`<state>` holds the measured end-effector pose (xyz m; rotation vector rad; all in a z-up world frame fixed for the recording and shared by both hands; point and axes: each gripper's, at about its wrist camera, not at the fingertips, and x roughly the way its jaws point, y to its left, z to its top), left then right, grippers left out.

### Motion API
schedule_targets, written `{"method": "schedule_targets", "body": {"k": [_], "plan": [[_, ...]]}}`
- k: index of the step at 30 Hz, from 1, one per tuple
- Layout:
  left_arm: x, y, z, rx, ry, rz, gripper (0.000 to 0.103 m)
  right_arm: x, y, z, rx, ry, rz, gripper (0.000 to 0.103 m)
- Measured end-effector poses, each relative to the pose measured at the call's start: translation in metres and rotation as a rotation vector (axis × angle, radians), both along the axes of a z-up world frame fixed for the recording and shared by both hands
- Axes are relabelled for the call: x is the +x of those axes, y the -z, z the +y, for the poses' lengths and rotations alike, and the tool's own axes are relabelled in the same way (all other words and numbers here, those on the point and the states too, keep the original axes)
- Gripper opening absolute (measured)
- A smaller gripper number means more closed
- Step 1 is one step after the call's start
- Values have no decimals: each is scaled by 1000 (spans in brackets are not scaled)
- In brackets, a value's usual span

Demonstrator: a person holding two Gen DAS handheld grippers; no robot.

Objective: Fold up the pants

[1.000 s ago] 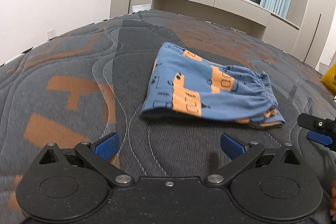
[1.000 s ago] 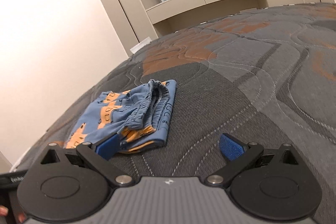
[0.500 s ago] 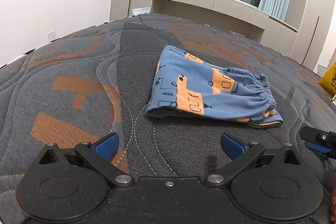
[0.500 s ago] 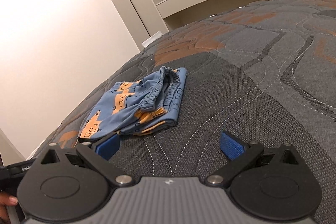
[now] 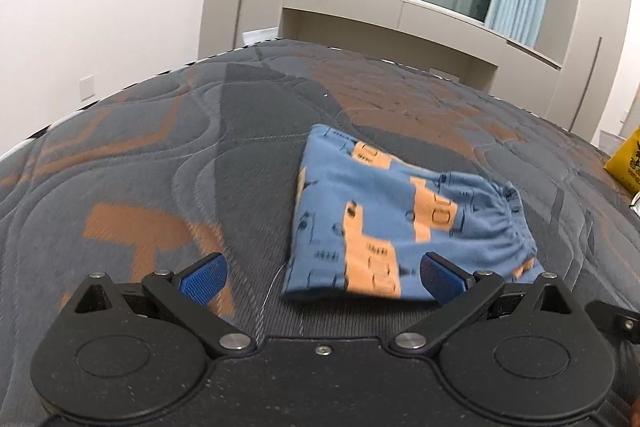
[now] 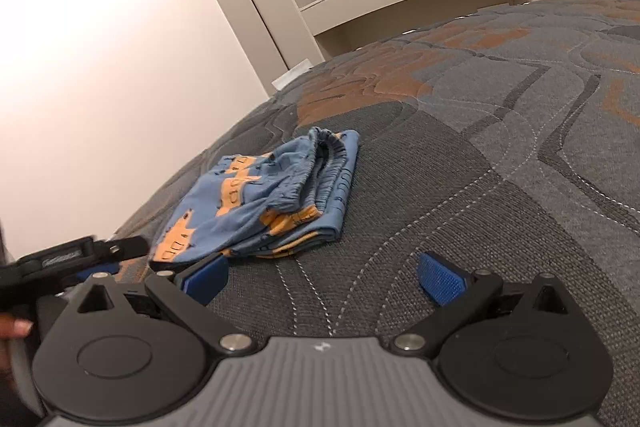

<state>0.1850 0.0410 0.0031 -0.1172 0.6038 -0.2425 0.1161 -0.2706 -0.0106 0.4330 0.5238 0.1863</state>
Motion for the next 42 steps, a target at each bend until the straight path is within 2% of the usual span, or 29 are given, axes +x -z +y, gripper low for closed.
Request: {"method": "schedule_targets", "body": {"k": [4, 8, 11, 15, 17, 20, 22, 28, 31, 34, 37, 39, 42], "plan": [[24, 5, -2, -35, 16, 20, 102, 16, -6, -6, 64, -84, -43, 103], [44, 13, -1, -71, 5, 33, 102, 52, -14, -4, -17, -130, -86, 103], [52, 21, 1, -126, 13, 18, 102, 90, -12, -4, -17, -155, -51, 103], [58, 27, 5, -245, 61, 27, 102, 131, -1, -9, 78, -164, 25, 103], [58, 27, 3, -256, 75, 25, 102, 140, 5, -18, 172, -167, 42, 103], [59, 29, -4, -232, 98, 33, 102, 134, 12, -26, 240, -178, -5, 103], [59, 29, -5, -228, 121, 43, 102, 131, 13, -24, 232, -187, -20, 103], [61, 32, -5, -210, 112, 64, 102, 128, 5, -2, 86, -188, -20, 102], [59, 31, -6, -197, 108, 58, 102, 126, 5, 1, 61, -171, -19, 92], [56, 30, -3, -203, 93, 52, 100, 128, 7, -3, 88, -154, -5, 80], [53, 29, -2, -189, 65, 34, 92, 128, 8, -5, 87, -136, 4, 70], [52, 28, -1, -190, 66, 30, 83, 129, 9, -5, 79, -131, 6, 61], [52, 28, 0, -191, 67, 27, 76, 129, 10, -7, 87, -123, 10, 55]]}}
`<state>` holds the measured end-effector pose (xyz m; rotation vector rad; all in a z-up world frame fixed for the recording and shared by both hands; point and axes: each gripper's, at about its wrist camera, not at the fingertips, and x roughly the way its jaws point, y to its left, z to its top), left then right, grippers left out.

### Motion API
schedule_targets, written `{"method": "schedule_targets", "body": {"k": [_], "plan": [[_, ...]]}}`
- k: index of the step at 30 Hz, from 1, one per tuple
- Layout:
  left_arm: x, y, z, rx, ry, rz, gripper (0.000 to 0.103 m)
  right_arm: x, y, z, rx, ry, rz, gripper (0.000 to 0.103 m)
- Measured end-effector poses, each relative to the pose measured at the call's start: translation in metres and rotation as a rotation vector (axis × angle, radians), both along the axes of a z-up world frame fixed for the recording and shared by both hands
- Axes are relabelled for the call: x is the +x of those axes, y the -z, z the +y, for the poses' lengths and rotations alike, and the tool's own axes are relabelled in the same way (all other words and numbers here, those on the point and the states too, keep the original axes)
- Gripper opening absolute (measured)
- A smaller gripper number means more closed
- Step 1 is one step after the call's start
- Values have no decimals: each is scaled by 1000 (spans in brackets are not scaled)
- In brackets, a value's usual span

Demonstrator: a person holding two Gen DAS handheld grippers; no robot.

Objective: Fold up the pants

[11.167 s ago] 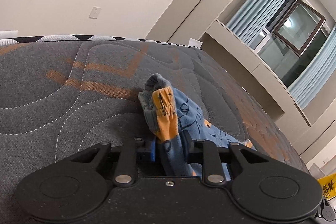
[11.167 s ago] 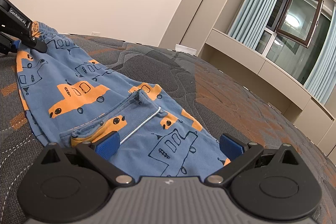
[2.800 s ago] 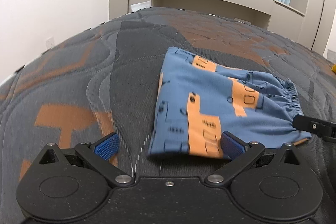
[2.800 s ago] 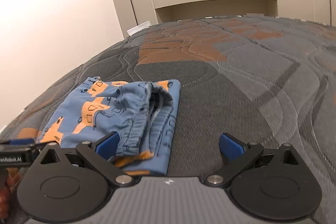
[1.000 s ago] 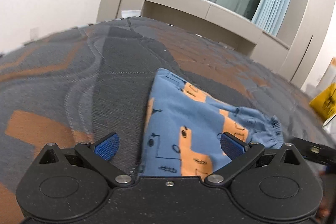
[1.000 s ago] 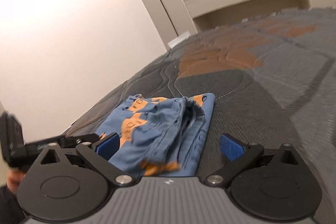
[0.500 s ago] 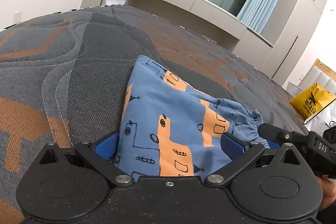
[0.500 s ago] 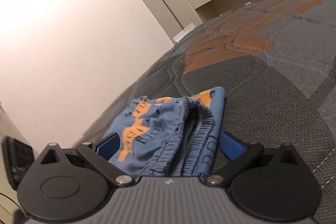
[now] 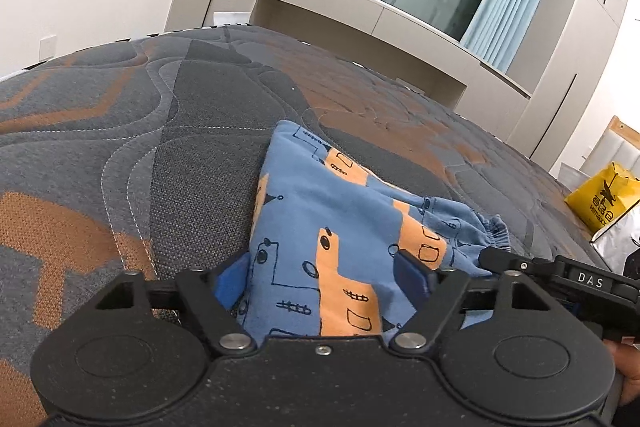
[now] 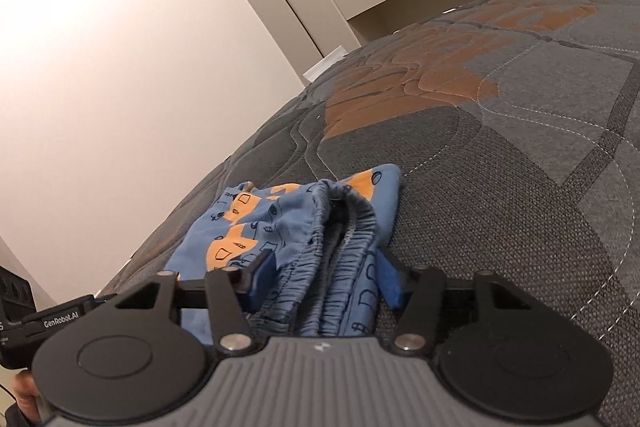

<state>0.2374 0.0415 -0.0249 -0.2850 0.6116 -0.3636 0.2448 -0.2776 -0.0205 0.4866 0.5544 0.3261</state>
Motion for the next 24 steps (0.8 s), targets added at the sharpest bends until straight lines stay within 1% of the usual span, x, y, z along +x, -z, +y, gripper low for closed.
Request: {"method": "schedule_targets", "body": {"k": [1, 3, 4, 6, 9, 11, 13, 15, 16, 18, 21, 24], "plan": [[0, 0, 0, -1, -1, 0, 74, 1, 1, 0, 2, 2, 2, 54], [-1, 0, 2, -3, -8, -1, 68, 1, 1, 0, 2, 2, 3, 48], [-1, 0, 2, -4, -13, -1, 65, 0, 1, 0, -1, 2, 4, 47], [0, 1, 5, -9, -24, 2, 58, -1, 1, 0, -5, -1, 5, 41], [0, 2, 7, -17, -37, 7, 53, -1, 0, 2, -12, -10, 3, 36], [-2, 2, 7, -17, -43, 8, 49, -2, -1, 3, -20, -14, -2, 35], [-2, 2, 7, -11, -48, 8, 42, -3, -2, 5, -28, -17, -6, 33], [-2, 1, 6, -5, -51, 10, 32, -4, -3, 6, -37, -19, -13, 33], [-3, 1, 5, 1, -58, 9, 29, -4, -3, 7, -44, -18, -16, 33], [-3, -2, 1, 29, -71, 13, 20, -6, -4, 8, -56, -17, -27, 33], [-7, -10, -6, 74, -90, -2, 15, -10, -6, 11, -84, -13, -52, 30], [-13, -19, -14, 99, -108, -18, 14, -16, -10, 13, -97, -10, -89, 27]]}}
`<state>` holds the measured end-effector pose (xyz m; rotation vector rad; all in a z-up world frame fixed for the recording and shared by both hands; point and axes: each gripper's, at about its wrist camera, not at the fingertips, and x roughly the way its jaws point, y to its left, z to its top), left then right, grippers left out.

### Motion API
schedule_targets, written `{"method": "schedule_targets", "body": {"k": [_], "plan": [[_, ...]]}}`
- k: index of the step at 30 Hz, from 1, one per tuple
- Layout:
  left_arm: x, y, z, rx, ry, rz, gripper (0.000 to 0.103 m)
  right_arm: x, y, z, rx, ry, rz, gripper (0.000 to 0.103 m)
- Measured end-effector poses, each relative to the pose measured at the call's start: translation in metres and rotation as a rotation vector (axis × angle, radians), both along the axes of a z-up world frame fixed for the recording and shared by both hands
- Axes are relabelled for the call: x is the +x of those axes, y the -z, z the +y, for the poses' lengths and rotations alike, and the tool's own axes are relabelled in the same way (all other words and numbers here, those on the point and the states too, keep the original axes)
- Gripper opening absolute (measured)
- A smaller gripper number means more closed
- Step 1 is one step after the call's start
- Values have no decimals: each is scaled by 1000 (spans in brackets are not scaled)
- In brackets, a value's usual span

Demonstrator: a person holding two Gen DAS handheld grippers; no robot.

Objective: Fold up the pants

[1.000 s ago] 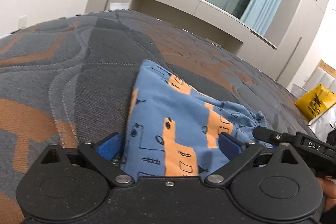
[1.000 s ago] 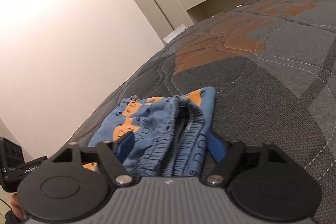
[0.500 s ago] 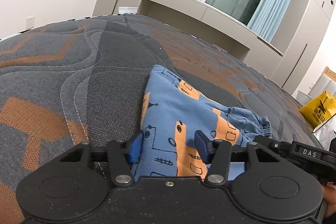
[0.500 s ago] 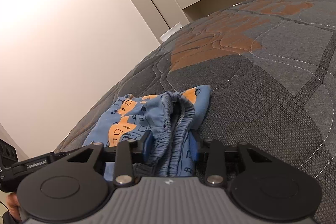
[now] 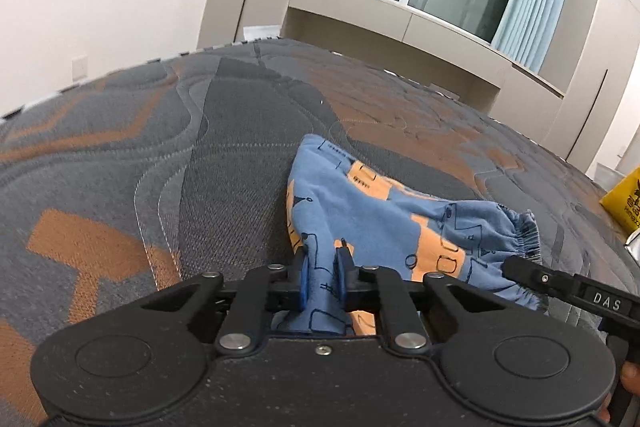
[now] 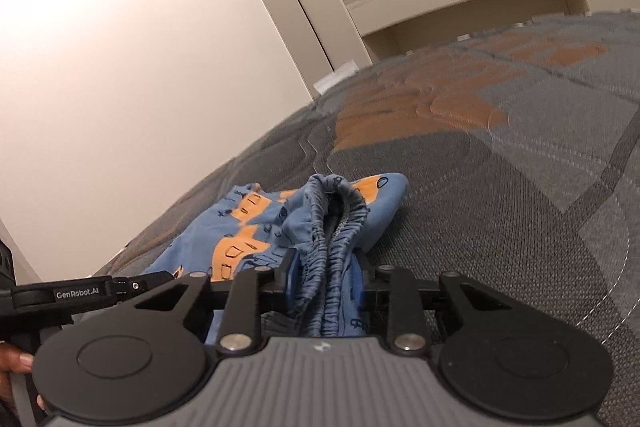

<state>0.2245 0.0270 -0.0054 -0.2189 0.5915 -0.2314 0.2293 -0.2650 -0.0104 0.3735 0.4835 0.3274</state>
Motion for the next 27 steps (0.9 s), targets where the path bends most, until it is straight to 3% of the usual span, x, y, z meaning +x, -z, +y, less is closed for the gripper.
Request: {"method": "schedule_targets", "body": {"k": [10, 14, 27], "plan": [[-39, -43, -57, 60, 86, -88, 13, -38, -17, -37, 64, 91, -63, 25], [-57, -52, -90, 57, 153, -110, 13, -71, -31, -63, 34, 149, -108, 25], [-112, -35, -188, 17, 354, -64, 13, -184, -46, -146, -63, 339, -134, 25]]}}
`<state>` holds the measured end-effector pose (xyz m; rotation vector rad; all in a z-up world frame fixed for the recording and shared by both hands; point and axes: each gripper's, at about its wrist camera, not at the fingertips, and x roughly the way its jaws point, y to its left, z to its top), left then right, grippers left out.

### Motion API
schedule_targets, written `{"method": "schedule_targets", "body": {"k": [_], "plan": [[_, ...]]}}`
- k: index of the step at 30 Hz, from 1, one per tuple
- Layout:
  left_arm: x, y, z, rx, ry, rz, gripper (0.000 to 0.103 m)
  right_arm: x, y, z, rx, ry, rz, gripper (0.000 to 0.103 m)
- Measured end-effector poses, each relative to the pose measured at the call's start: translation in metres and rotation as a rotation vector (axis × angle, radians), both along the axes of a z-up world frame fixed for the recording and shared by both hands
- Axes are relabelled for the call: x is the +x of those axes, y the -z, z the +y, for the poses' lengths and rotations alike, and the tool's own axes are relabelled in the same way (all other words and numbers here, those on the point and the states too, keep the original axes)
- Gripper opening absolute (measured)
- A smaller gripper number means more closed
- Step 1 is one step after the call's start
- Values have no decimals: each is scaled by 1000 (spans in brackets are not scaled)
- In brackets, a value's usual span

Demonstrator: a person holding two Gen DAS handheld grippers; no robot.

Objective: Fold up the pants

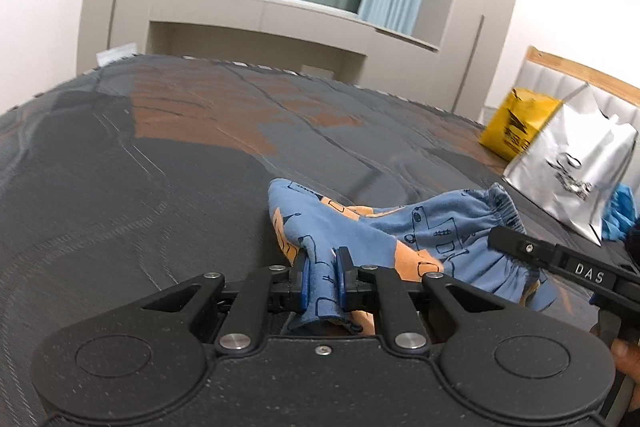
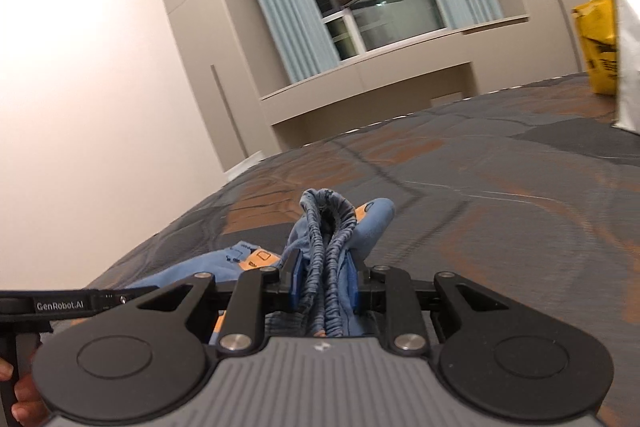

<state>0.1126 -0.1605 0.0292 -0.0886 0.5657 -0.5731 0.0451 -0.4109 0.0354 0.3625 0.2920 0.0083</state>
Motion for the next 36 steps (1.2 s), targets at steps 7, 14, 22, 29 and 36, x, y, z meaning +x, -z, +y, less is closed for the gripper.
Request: {"method": "schedule_targets", "body": {"k": [7, 14, 22, 29, 36], "plan": [[-15, 17, -22, 26, 20, 31, 13, -21, 17, -12, 6, 40, 53, 25], [-14, 23, -19, 51, 14, 51, 15, -37, 34, -18, 43, 62, 87, 26], [-16, 24, -17, 68, -9, 61, 23, -38, 34, -22, 45, 92, 100, 46], [-31, 13, -15, 74, -59, -16, 79, -52, 29, -17, 25, 102, 72, 81], [-55, -1, -1, 88, -95, -121, 102, -74, 16, -5, -14, 136, 18, 103]]}}
